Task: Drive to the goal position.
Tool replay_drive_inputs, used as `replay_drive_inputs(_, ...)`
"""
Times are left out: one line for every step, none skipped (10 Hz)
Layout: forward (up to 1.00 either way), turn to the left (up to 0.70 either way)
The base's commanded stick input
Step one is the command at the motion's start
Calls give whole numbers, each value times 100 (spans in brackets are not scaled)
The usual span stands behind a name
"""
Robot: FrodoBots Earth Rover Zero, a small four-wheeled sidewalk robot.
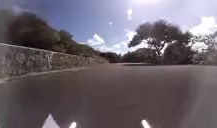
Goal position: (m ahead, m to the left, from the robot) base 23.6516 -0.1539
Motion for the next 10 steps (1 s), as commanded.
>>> replay_drive_inputs(50, 25)
replay_drive_inputs(50, 0)
replay_drive_inputs(50, 0)
replay_drive_inputs(50, 0)
replay_drive_inputs(50, 0)
replay_drive_inputs(50, 0)
replay_drive_inputs(50, 0)
replay_drive_inputs(50, 0)
replay_drive_inputs(50, 0)
replay_drive_inputs(50, 0)
